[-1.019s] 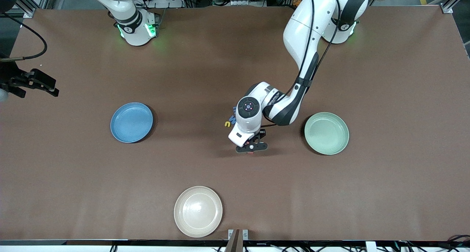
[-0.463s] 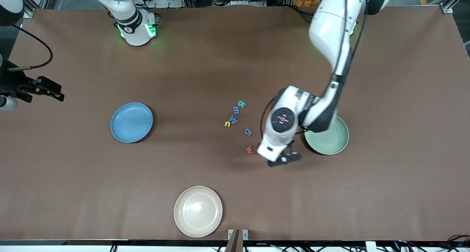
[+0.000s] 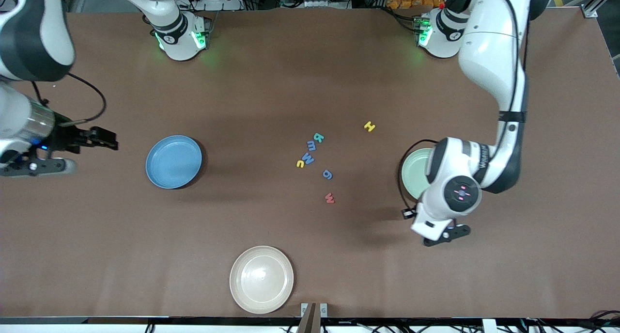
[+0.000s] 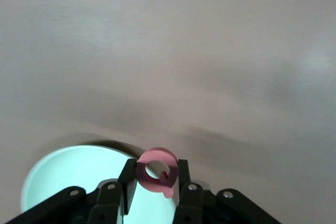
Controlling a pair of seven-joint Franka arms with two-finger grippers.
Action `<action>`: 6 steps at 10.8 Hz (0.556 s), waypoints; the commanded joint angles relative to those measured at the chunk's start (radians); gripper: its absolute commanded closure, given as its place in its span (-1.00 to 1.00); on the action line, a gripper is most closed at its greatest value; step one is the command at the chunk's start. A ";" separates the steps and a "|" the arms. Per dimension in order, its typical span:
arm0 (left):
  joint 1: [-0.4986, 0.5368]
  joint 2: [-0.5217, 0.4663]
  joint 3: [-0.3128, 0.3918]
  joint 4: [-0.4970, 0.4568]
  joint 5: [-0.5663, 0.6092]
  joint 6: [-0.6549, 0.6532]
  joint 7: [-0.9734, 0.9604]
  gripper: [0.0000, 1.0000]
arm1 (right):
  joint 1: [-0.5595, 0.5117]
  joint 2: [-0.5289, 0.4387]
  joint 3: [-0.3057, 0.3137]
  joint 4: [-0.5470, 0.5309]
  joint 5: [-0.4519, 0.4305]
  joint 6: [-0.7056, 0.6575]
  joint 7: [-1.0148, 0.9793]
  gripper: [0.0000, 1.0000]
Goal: Sort upper and lower case letters into plates
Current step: 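Carry the pink Q to the green plate while the right gripper moves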
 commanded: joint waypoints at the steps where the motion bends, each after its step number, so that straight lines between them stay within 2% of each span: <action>1: 0.028 -0.080 -0.016 -0.113 -0.038 -0.017 0.016 0.77 | 0.024 0.021 0.057 0.012 0.008 0.048 0.017 -1.00; 4: 0.035 -0.148 -0.014 -0.241 -0.092 -0.010 0.009 0.77 | 0.126 0.103 0.110 0.017 0.008 0.152 0.218 -1.00; 6: 0.035 -0.177 -0.013 -0.337 -0.092 0.056 0.010 0.77 | 0.203 0.181 0.147 0.025 0.002 0.276 0.404 -1.00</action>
